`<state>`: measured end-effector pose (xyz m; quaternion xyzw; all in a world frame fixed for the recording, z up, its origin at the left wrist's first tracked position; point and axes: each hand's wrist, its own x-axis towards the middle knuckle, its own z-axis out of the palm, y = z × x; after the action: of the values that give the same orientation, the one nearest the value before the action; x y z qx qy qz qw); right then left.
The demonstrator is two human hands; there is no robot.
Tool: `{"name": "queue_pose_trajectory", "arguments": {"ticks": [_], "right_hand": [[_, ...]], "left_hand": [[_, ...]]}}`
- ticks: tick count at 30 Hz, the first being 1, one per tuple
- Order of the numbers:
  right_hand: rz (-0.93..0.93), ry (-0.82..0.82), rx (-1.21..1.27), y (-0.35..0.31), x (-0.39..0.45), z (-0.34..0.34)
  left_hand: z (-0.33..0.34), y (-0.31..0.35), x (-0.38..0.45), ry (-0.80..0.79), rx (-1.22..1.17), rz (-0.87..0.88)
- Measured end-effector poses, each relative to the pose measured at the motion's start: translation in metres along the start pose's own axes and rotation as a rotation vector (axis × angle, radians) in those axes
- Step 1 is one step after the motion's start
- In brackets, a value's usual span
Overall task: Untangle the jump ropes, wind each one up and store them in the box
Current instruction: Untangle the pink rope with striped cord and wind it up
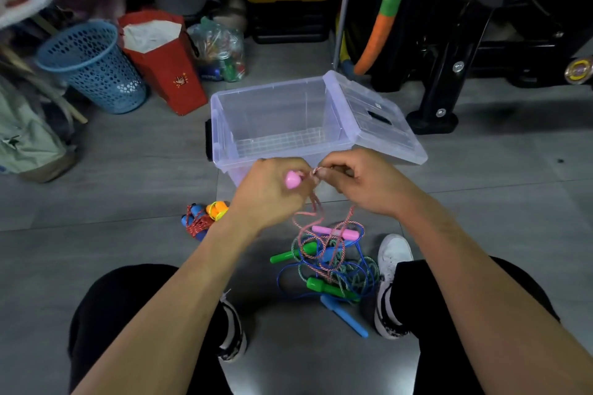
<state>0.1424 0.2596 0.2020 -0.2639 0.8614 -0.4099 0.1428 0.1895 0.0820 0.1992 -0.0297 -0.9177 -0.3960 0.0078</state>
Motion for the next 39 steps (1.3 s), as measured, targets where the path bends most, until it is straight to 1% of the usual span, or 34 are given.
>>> {"name": "queue_pose_trajectory", "arguments": {"ticks": [1, 2, 4, 5, 6, 7, 9, 10, 11, 12, 13, 14, 15, 16, 17, 20, 21, 22, 23, 26, 27, 29, 31, 33, 35, 38, 39], "right_hand": [[0.017, 0.023, 0.019, 0.0, 0.001, 0.0], [0.041, 0.043, 0.035, 0.002, 0.002, -0.001], [0.089, 0.067, 0.016, 0.006, 0.002, -0.007], [0.11, 0.075, -0.007, 0.008, 0.0, -0.01], [0.125, 0.085, -0.021, 0.011, -0.001, -0.013], [0.128, 0.093, -0.024, 0.012, -0.002, -0.015], [0.09, 0.105, -0.013, 0.012, -0.004, -0.017], [0.062, 0.106, -0.013, 0.012, -0.005, -0.016], [0.038, 0.098, -0.017, 0.011, -0.005, -0.015], [0.021, 0.08, -0.02, 0.01, -0.005, -0.013], [0.01, 0.057, -0.019, 0.008, -0.004, -0.01], [0.001, 0.039, -0.018, 0.006, -0.003, -0.007], [-0.011, 0.03, -0.017, 0.003, -0.002, -0.003], [-0.015, 0.031, -0.013, 0.0, 0.0, -0.001], [-0.004, 0.037, -0.003, 0.0, 0.001, 0.0], [0.069, 0.06, 0.01, 0.003, 0.001, -0.007], [0.085, 0.069, 0.013, 0.004, 0.0, -0.011], [0.088, 0.078, 0.023, 0.005, -0.002, -0.014], [0.077, 0.084, 0.041, 0.004, -0.004, -0.016], [0.001, 0.065, 0.108, -0.001, -0.007, -0.013], [-0.023, 0.061, 0.123, -0.003, -0.006, -0.01], [-0.062, 0.054, 0.159, -0.006, -0.005, -0.005], [-0.079, 0.044, 0.217, -0.009, -0.002, -0.001], [-0.043, 0.043, 0.249, -0.009, 0.0, 0.0], [0.038, 0.043, 0.237, -0.005, 0.001, -0.003], [0.177, 0.0, 0.138, 0.007, 0.001, -0.012], [0.201, 0.0, 0.117, 0.011, 0.001, -0.015]], "left_hand": [[-0.002, 0.0, 0.001, 0.088, -0.076, -0.02], [-0.006, 0.0, 0.003, 0.198, -0.198, -0.078], [-0.023, 0.001, 0.008, 0.417, -0.502, -0.286], [-0.031, -0.005, 0.011, 0.491, -0.595, -0.385], [-0.037, -0.012, 0.015, 0.509, -0.605, -0.459], [-0.04, -0.019, 0.017, 0.469, -0.523, -0.507], [-0.036, -0.027, 0.015, 0.273, -0.191, -0.508], [-0.032, -0.026, 0.011, 0.173, -0.007, -0.444], [-0.027, -0.023, 0.009, 0.083, 0.101, -0.335], [-0.022, -0.018, 0.007, 0.007, 0.125, -0.219], [-0.017, -0.012, 0.005, -0.067, 0.084, -0.115], [-0.013, -0.007, 0.004, -0.128, 0.028, -0.035], [-0.009, -0.005, 0.002, -0.149, -0.008, 0.003], [-0.008, -0.003, 0.001, -0.115, -0.044, -0.003], [-0.008, -0.003, 0.003, -0.033, -0.109, -0.04], [-0.027, -0.003, 0.01, 0.329, -0.487, -0.258], [-0.036, -0.005, 0.013, 0.394, -0.568, -0.313], [-0.041, -0.007, 0.014, 0.385, -0.575, -0.334], [-0.043, -0.008, 0.015, 0.319, -0.535, -0.326], [-0.024, -0.004, 0.006, 0.05, -0.398, -0.169], [-0.015, -0.004, 0.005, -0.01, -0.347, -0.109], [-0.003, 0.001, 0.003, -0.069, -0.237, -0.02], [-0.003, 0.006, 0.004, -0.028, -0.219, -0.021], [-0.006, 0.008, 0.007, 0.046, -0.3, -0.109], [-0.012, 0.007, 0.011, 0.148, -0.46, -0.262], [-0.027, 0.001, 0.019, 0.385, -0.791, -0.509], [-0.032, -0.003, 0.021, 0.428, -0.852, -0.576]]}}
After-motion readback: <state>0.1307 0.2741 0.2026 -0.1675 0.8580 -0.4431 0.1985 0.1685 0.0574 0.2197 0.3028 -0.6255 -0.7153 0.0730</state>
